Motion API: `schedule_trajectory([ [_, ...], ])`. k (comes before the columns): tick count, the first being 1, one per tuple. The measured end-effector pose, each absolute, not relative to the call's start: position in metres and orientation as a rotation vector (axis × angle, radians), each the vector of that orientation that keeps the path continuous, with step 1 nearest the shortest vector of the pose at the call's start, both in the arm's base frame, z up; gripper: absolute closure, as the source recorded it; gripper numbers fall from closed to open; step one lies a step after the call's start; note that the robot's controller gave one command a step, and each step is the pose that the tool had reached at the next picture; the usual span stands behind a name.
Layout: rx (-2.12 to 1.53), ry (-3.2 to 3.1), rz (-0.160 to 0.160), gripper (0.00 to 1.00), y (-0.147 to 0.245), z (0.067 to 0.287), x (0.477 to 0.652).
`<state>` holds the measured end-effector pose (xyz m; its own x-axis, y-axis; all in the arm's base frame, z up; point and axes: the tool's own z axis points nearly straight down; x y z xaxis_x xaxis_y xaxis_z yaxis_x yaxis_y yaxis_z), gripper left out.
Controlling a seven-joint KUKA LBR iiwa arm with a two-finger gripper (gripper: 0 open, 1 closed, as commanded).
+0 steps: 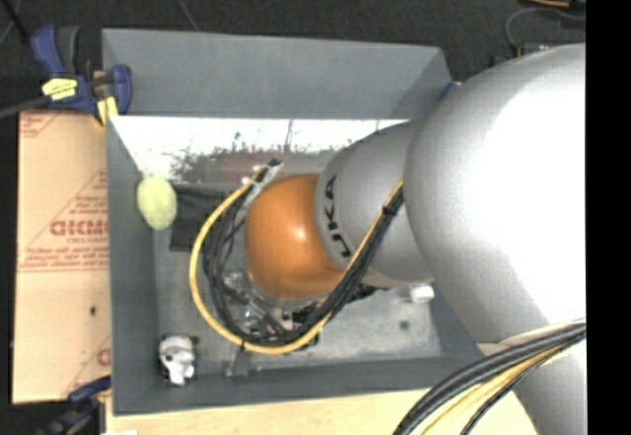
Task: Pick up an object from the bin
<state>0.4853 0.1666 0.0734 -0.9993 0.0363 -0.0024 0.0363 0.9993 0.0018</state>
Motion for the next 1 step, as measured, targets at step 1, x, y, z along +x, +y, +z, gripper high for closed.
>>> schedule_trajectory([
  [1,0.203,3.140,-0.003,1.00,0.1196,0.0705,0.4925],
])
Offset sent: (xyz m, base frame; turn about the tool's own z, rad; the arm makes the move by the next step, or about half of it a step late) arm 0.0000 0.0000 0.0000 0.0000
